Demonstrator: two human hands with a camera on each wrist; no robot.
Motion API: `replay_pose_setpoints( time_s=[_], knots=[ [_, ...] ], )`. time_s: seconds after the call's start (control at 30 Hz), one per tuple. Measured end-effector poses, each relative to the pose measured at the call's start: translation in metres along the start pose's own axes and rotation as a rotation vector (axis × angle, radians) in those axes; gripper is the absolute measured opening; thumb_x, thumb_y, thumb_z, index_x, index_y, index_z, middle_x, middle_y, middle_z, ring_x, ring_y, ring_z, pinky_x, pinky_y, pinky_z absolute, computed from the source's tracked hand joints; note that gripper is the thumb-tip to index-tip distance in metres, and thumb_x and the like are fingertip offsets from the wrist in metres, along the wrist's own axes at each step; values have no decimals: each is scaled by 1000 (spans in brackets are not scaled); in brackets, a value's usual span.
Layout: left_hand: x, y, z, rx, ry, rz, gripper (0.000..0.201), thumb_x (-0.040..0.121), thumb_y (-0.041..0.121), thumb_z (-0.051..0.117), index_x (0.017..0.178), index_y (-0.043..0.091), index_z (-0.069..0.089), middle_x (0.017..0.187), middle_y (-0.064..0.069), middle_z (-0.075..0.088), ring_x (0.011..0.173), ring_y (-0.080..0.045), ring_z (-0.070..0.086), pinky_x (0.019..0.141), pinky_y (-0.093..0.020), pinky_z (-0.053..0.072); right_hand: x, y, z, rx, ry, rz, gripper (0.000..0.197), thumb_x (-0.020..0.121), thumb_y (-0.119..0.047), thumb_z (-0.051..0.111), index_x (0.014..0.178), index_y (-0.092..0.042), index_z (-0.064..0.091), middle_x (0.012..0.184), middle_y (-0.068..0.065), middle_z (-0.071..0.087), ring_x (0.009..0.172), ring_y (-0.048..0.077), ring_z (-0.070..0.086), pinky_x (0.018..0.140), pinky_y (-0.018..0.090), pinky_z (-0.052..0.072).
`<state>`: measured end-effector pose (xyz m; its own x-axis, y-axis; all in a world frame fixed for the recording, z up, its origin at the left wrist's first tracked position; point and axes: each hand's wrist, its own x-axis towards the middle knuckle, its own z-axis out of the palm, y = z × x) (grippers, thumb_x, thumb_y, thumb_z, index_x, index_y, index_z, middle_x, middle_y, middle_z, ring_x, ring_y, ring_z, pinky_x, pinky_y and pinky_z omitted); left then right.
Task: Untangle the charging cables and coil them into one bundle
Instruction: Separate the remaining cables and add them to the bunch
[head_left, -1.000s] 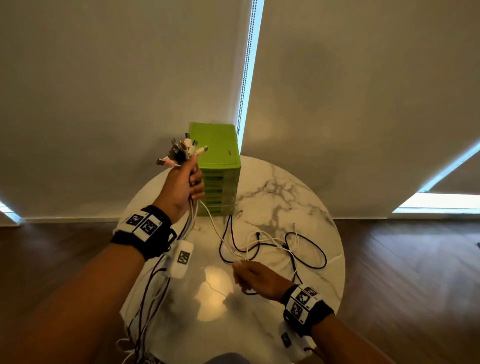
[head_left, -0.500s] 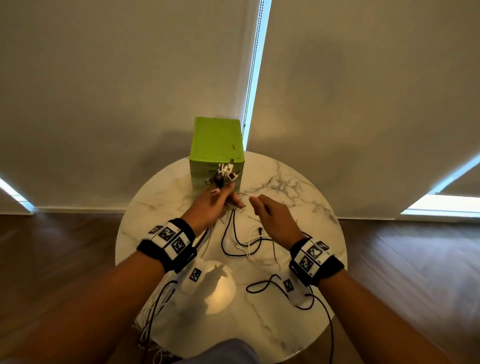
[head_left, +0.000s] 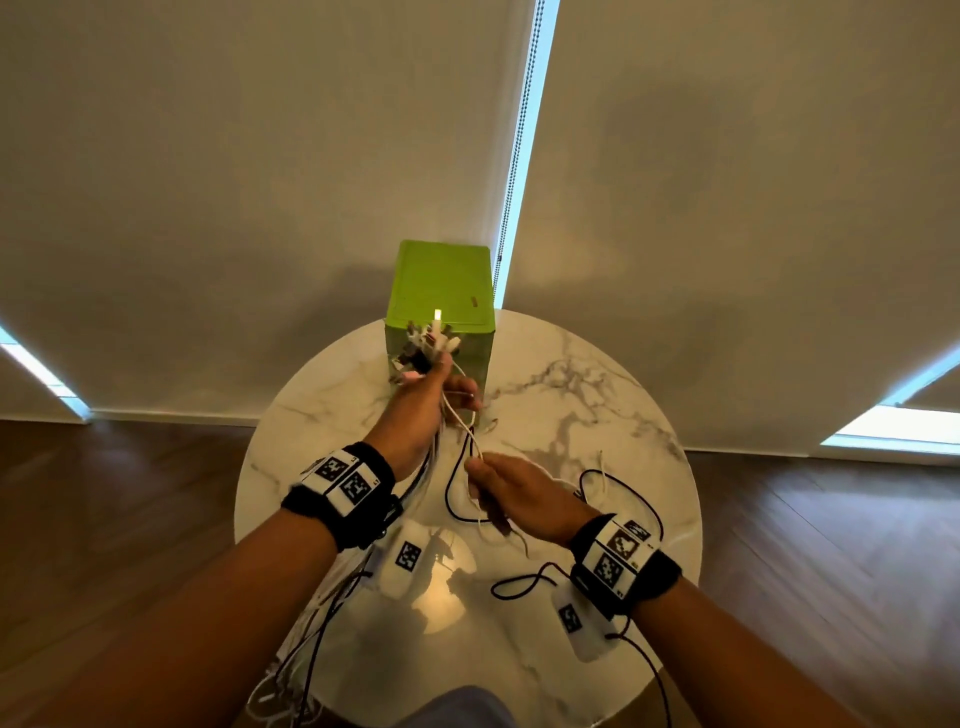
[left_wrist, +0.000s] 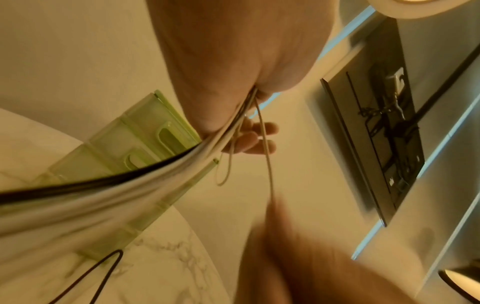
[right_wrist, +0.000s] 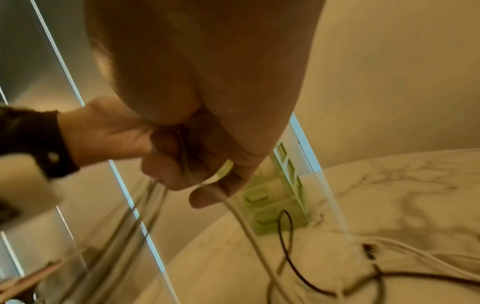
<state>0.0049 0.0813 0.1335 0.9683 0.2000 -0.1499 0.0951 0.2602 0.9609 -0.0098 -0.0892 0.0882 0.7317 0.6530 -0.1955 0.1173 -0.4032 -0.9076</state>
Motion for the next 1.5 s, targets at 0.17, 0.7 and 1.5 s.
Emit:
replay_pose_setpoints(
  time_s=[0.17, 0.7, 1.5],
  knots=[
    [25, 27, -31, -233, 120, 50, 27, 106, 35, 44, 88, 18, 53, 57, 6, 51, 48, -13, 58, 49, -25, 49, -31, 51, 0, -125, -92, 102, 45, 106, -49, 36, 81, -18, 56, 69, -11, 53, 58, 0, 47, 60, 15, 41],
    [5, -8, -8, 349, -131, 20, 48, 89, 66, 55, 74, 23, 67, 62, -3, 49, 55, -16, 38, 59, -33, 28, 23, -24, -42, -304, 345, -167, 33, 108, -35, 41, 76, -34, 50, 70, -12, 54, 65, -3, 52, 63, 13, 36],
    [-1, -5, -6, 356, 37, 334, 31, 100, 36, 60, 125, 19, 65, 114, 17, 65, 105, 14, 57, 92, -12, 43, -29, 46, -97, -413, 194, 278, 52, 100, -65, 33, 96, -24, 64, 77, 5, 73, 78, 21, 68, 82, 38, 51]
  ],
)
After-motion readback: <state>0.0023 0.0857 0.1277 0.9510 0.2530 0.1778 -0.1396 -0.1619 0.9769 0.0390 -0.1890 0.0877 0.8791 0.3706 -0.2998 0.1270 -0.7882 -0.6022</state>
